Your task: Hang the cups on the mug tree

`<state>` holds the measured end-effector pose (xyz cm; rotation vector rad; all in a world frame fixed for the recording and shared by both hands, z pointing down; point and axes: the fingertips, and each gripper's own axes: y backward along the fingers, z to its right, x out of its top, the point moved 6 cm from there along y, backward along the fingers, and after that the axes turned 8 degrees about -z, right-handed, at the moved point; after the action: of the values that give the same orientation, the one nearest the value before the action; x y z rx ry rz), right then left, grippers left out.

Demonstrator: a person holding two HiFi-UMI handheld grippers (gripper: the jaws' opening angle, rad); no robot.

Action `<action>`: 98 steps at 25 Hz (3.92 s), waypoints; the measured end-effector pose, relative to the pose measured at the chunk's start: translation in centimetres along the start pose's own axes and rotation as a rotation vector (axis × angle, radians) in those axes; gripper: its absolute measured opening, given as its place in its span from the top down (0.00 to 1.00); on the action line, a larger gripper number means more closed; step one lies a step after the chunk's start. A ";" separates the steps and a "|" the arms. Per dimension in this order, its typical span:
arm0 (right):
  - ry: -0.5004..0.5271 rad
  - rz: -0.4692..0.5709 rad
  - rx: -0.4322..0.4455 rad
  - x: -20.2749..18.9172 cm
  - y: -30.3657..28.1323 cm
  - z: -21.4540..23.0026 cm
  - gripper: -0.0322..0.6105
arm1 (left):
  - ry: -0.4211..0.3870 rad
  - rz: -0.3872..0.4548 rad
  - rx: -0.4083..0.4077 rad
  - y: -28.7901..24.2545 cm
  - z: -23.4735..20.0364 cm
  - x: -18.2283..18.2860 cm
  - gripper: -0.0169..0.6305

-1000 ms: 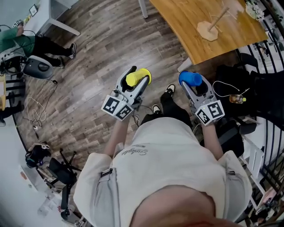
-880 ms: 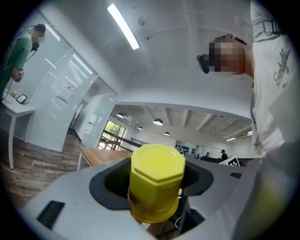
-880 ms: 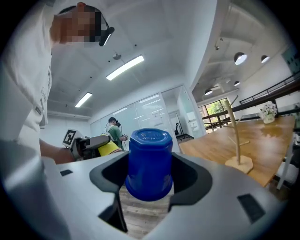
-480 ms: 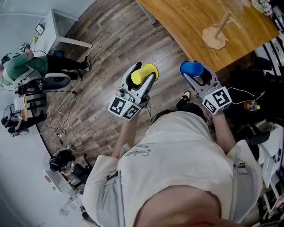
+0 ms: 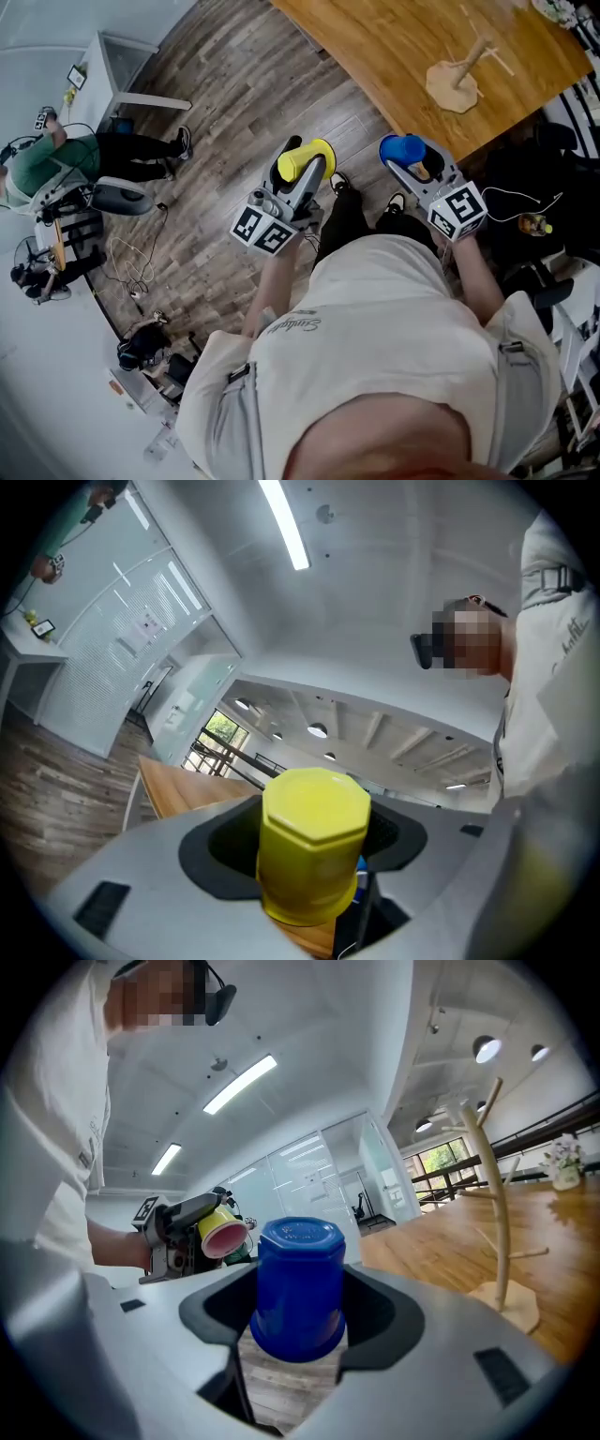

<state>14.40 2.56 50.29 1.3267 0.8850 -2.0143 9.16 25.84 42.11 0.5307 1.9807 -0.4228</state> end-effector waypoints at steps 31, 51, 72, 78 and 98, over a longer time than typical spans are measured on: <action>-0.108 0.035 -0.498 6.4 -13.9 5.5 0.55 | 0.072 -0.228 -0.482 -14.9 -20.4 5.2 0.53; 0.101 0.092 -0.379 13.3 -13.8 12.2 0.55 | 0.007 -0.340 -0.495 -28.1 -18.2 6.6 0.53; -0.005 0.310 -0.877 16.2 -3.2 12.4 0.55 | -0.015 -0.556 -0.944 -39.0 -9.3 3.5 0.53; 0.008 0.343 -1.029 16.4 -0.8 10.7 0.55 | -0.028 -0.565 -1.069 -40.2 -6.6 3.8 0.53; -0.420 0.496 -1.287 5.7 6.7 12.8 0.55 | -0.054 -0.617 -1.103 -39.9 -5.1 3.4 0.53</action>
<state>10.28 -12.06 47.21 0.2991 1.1517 -0.8812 -17.34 -4.59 43.92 -0.7820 1.9491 0.3201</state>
